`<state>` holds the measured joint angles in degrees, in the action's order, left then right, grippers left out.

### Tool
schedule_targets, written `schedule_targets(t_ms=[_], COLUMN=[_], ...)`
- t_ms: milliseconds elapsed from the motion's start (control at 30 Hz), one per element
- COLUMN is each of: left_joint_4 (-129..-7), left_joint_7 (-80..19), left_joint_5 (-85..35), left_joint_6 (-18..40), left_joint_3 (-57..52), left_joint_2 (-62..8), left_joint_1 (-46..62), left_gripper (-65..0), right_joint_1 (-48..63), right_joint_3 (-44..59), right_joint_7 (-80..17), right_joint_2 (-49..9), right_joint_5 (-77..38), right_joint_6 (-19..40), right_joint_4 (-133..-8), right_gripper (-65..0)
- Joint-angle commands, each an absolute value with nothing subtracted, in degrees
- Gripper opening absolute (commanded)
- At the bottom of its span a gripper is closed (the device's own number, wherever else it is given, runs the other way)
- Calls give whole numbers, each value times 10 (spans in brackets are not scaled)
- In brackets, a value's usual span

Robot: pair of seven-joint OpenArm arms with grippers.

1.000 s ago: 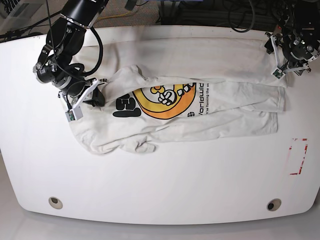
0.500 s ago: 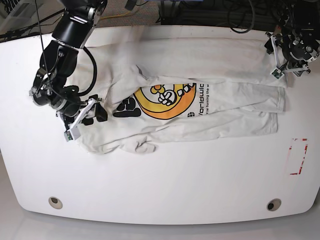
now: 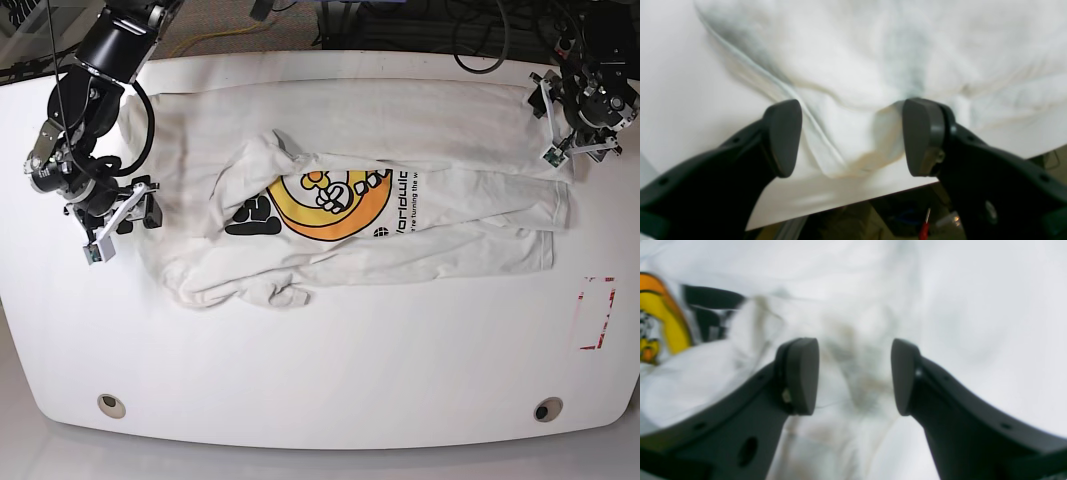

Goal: Fold the T-shirt properly
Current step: 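Release the right gripper and move it along the shirt side toward the hem, then lower both grippers to the hem corners and pinch them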

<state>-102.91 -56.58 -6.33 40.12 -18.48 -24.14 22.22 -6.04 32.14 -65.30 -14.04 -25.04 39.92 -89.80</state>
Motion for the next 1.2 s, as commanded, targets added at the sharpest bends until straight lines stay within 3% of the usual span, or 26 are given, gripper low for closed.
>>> schedule_targets(t_ms=[0, 400, 767, 967, 1167], left_joint_4=[-1052, -1090, -1090, -1087, -1082], left_joint_7=[-564, -565, -565, -597, -626], left_joint_5=[-64, -107, -108, -106, -102], left_joint_6=[400, 400, 400, 400, 400], left_joint_3=[-193, -231, -295, -319, -326], left_joint_2=[-241, -241, -240, -240, -240], left_joint_1=[221, 221, 196, 150, 87], left_gripper=[-211, -211, -210, -206, -203], right_joint_1=[-101, -266, -369, -379, -378], right_joint_3=[313, 204, 67, 24, 2], right_joint_7=[-620, -444, -238, -161, -157], right_joint_2=[-164, -236, -247, -237, -230], right_joint_5=[-240, -226, -225, -225, -225], right_joint_6=[400, 400, 400, 385, 366], right_joint_4=[-862, -560, -303, -240, -241], right_gripper=[-311, -311, -311, -312, -325])
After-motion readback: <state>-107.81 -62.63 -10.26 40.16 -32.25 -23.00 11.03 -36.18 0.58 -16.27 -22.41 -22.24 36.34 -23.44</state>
